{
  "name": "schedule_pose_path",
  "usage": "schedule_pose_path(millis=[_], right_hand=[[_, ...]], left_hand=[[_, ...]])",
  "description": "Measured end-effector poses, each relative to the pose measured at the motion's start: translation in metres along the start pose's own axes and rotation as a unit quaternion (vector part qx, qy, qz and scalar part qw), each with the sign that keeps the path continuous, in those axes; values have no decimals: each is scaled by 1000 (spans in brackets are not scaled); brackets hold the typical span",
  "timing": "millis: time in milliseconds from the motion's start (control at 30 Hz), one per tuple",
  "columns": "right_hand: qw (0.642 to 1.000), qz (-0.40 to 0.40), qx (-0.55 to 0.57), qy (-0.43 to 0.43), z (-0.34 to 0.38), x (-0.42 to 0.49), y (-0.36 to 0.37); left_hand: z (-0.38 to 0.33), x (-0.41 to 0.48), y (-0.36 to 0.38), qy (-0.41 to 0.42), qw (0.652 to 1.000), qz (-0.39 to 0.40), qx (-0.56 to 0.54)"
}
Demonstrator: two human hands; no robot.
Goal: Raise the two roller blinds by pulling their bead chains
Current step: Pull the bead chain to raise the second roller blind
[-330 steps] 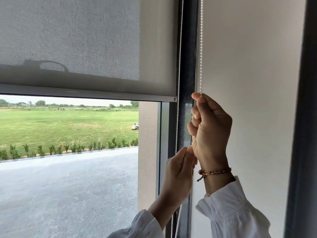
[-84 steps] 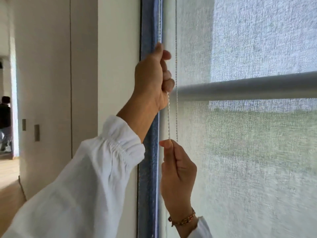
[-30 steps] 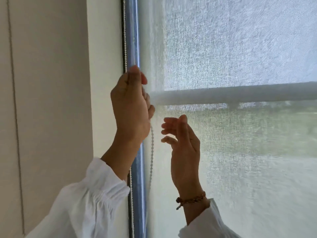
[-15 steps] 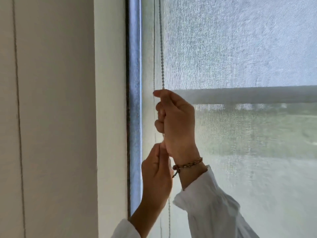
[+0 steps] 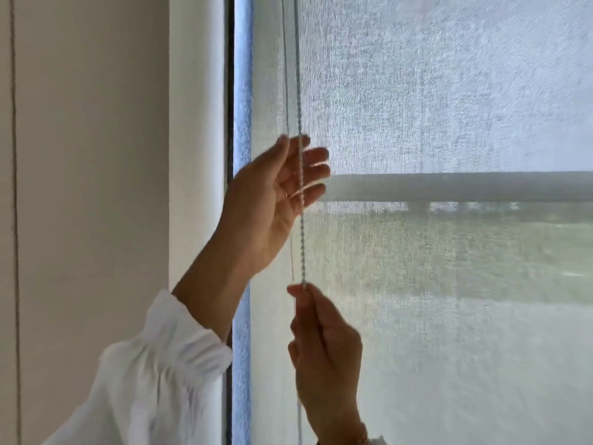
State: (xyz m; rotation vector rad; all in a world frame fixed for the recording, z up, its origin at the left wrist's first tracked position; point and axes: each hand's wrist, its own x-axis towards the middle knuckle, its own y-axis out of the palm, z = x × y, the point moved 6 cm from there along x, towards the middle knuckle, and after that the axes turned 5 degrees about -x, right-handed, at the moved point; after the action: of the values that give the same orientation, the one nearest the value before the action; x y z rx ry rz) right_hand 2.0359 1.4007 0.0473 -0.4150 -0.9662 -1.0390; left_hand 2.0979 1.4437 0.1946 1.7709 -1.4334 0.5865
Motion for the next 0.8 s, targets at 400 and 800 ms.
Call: schedule_pose_path(millis=[400, 800], right_hand=[[993, 1, 67, 96, -22, 7, 5], [988, 17, 128, 85, 31, 86, 42]], left_hand=[[4, -36, -34, 199, 926, -216, 236], [102, -121, -70, 118, 919, -194, 322]])
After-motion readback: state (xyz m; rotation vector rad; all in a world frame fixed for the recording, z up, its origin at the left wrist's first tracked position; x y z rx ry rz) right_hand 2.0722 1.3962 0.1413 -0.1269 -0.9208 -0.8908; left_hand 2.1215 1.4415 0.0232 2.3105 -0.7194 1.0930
